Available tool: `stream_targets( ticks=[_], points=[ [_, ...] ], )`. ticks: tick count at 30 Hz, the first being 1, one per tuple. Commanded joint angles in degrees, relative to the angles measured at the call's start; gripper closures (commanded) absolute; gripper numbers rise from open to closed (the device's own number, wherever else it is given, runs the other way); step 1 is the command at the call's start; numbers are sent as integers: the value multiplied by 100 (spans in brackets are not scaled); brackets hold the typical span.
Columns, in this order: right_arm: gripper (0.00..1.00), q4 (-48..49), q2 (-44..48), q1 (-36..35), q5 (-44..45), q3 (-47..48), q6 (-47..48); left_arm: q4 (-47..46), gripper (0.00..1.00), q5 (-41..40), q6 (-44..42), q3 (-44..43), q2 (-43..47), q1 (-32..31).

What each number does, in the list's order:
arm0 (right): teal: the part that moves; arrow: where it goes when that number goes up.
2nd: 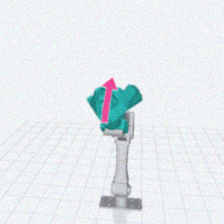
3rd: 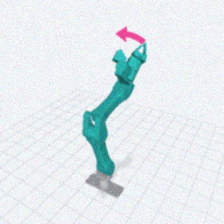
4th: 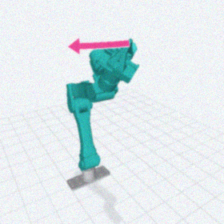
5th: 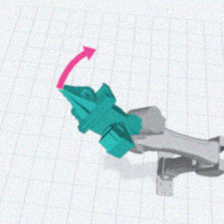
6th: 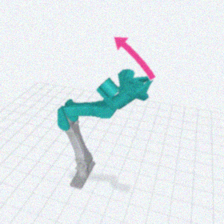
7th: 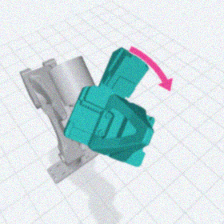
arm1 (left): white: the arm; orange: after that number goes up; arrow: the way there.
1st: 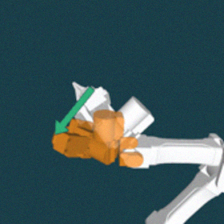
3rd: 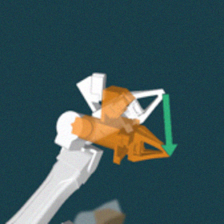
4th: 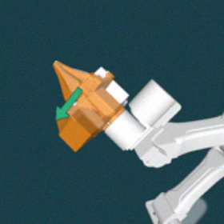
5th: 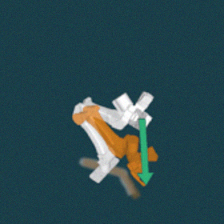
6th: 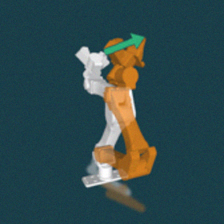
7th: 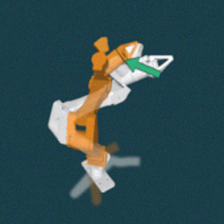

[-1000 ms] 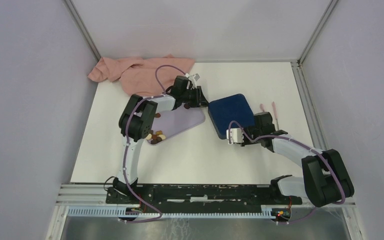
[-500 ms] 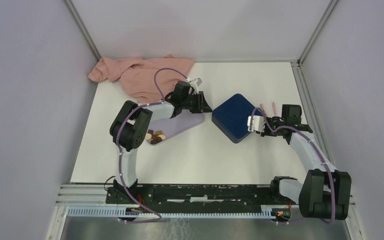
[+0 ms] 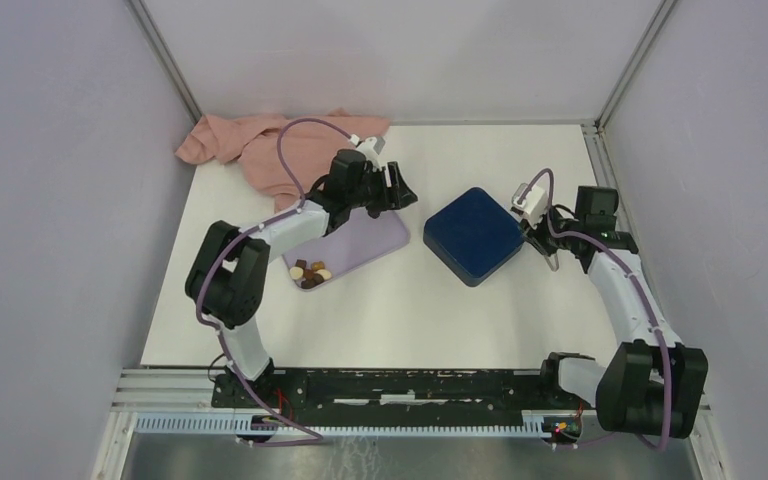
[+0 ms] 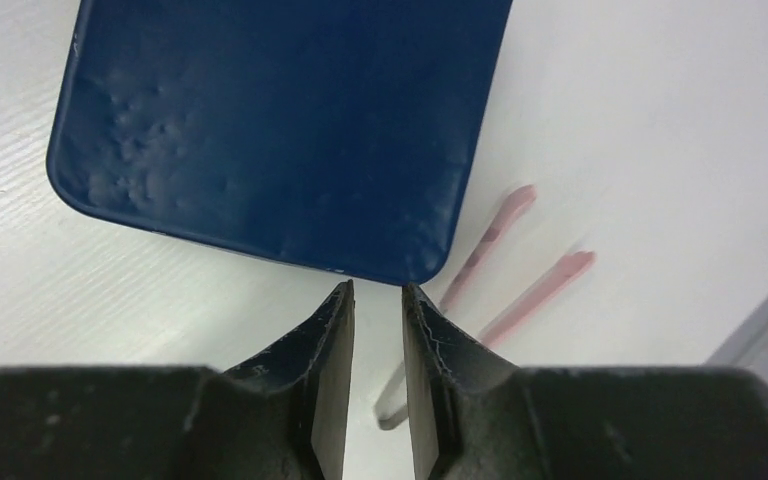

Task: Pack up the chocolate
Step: Close the box lid on the packing box.

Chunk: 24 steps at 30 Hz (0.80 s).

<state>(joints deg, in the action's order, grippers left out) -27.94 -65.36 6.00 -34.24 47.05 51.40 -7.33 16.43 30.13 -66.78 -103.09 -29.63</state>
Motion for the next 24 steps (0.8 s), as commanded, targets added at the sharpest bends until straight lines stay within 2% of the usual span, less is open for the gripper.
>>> stream_targets(
  ticks=[1, 3, 7, 10, 13, 19, 24],
  points=[
    [71, 104, -253, 58, 248, -174, -837, 169, 29, 90, -166, -582, -142, 70],
    [72, 308, -345, 83, 535, -374, -948, 524, 41, -42, -140, -972, -480, 80],
    [80, 466, -693, 218, 690, -480, -1288, 1199, 49, 57, -233, -1800, -1288, 79],
    [86, 574, -892, 354, 499, -527, -1571, 1140, 54, 287, -138, -1955, -1638, 78],
    [89, 739, -1088, 443, 529, -568, -1939, 1025, 55, 515, -12, -2023, -1892, 59],
    [90, 1178, -1398, 455, 273, -686, -2737, 917, 55, 768, -33, -2078, -2051, -162],
    [89, 1308, -1882, 454, -27, -446, -3472, 751, 55, 798, 53, -1716, -1940, -281]
  ],
)
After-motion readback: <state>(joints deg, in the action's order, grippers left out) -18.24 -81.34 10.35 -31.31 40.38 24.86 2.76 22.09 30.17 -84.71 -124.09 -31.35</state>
